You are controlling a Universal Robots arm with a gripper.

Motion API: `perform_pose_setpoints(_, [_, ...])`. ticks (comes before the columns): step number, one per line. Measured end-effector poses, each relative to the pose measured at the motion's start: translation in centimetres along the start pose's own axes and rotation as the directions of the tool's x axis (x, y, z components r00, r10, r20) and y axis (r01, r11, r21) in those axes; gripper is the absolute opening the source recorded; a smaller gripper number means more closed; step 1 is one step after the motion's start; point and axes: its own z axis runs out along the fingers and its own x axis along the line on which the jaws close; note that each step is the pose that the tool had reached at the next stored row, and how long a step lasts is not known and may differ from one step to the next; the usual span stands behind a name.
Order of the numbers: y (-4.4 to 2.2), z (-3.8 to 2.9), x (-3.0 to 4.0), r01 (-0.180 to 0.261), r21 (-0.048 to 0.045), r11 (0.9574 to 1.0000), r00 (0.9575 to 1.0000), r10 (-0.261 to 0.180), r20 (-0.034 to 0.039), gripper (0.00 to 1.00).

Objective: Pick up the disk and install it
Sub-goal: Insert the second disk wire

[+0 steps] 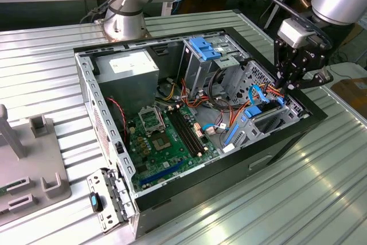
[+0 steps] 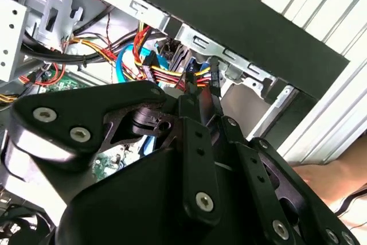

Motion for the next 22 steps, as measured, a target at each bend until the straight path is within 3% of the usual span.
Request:
perform_pose_setpoints(1, [-0.4, 0.04, -0.01, 0.001, -0.0058, 1.0, 1.0, -0.001, -0.0063, 0.24])
perform_pose_setpoints(3, [-1.8, 0.19, -0.05, 0.008, -0.0115, 0.9999, 1.0, -0.008, -0.0052, 0.24])
perform_pose_setpoints(6, [-2.81, 0.31, -0.07, 0.013, -0.012, 0.9998, 0.9999, -0.013, -0.004, 0.24])
perform_pose_setpoints(10, [-2.87, 0.5, -0.07, 0.032, -0.0122, 0.9994, 0.9995, -0.032, 0.003, 0.24])
perform_pose_setpoints(14, [-2.87, 0.53, -0.07, 0.045, -0.012, 0.9989, 0.999, -0.045, 0.0044, 0.24])
perform_pose_setpoints(15, [-2.87, 0.57, -0.07, 0.077, -0.0117, 0.997, 0.997, -0.077, 0.008, 0.24])
perform_pose_setpoints(17, [-2.85, 0.65, -0.07, 0.15, -0.0107, 0.9886, 0.9886, -0.15, 0.0155, 0.24])
perform_pose_setpoints(18, [-2.85, 0.66, -0.07, 0.187, -0.0099, 0.9823, 0.9822, -0.187, 0.0193, 0.24])
perform_pose_setpoints(19, [-2.84, 0.68, -0.08, 0.234, -0.0091, 0.9722, 0.972, -0.234, 0.0227, 0.24])
perform_pose_setpoints(21, [-2.76, 0.67, -0.04, 0.279, -0.0115, 0.9602, 0.9602, -0.279, 0.0124, 0.24])
perform_pose_setpoints(22, [-2.76, 0.64, -0.03, 0.282, -0.0117, 0.9594, 0.9594, -0.282, 0.0114, 0.24])
